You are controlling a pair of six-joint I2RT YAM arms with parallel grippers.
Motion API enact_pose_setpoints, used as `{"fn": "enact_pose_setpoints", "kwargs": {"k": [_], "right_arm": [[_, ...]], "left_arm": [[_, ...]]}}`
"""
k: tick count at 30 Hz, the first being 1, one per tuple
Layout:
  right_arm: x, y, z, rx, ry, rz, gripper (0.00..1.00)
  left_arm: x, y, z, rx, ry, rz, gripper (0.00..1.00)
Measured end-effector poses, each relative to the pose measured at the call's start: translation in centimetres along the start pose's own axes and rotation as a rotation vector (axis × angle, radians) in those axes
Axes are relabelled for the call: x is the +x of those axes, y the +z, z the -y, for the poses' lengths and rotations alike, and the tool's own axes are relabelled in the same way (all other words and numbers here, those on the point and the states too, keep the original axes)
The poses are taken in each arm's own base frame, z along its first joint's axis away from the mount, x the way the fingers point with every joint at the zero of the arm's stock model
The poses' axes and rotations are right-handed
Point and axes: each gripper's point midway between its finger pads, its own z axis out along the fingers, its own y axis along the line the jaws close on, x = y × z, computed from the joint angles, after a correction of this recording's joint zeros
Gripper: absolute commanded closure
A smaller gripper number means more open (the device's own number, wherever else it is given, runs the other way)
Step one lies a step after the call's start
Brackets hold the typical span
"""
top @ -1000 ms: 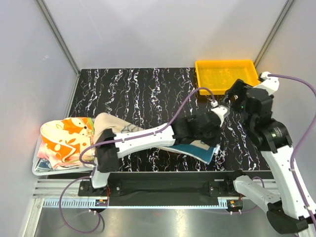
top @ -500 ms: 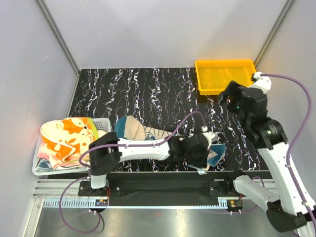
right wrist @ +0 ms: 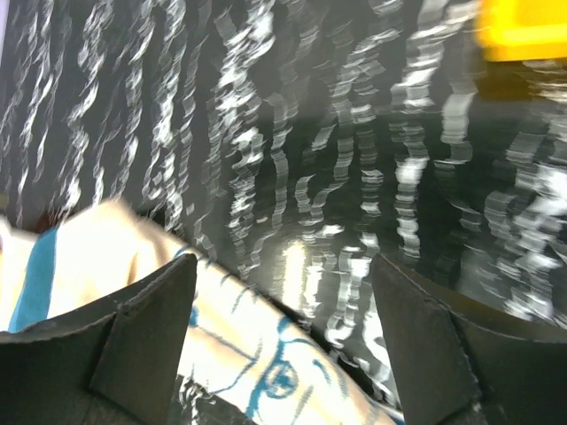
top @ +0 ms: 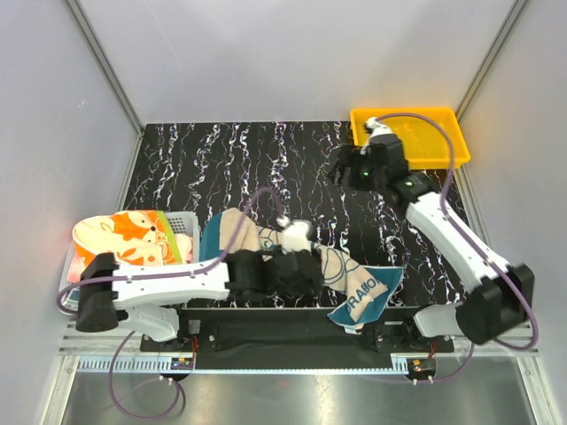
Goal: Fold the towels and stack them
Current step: Move the towel to the center of the board, then flatten out the crumpled towel
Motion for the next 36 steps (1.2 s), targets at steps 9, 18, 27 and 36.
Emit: {"fn": "enact_pose_setpoints", "kwargs": {"k": [9,18,27,36], "right_arm": [[8.9,8.0,-8.8,-0.245,-0.155,-0.233,0.19],[13.4,12.6,-16.5,-0.506,-0.249,-0.332,0.19],[16.6,15.1,-17.7,-0.616,-0.273,-0.405,0.18],[17.2,14.5,-19.4,-0.706,-0.284,-0.409,0.16]], "left_arm": [[-3.9,-5.8,-12.0,-0.553,-0.464,0.253,0.27],[-2.5,-6.5,-18.7,-0.796,-0.648,0.331,0.22],[-4.0,-6.7,-21.3,-0.879,-0.733,0.400,0.16],[-3.9,-6.8,-22.8,-0.929,-0.753,0.413,0.08]]}}
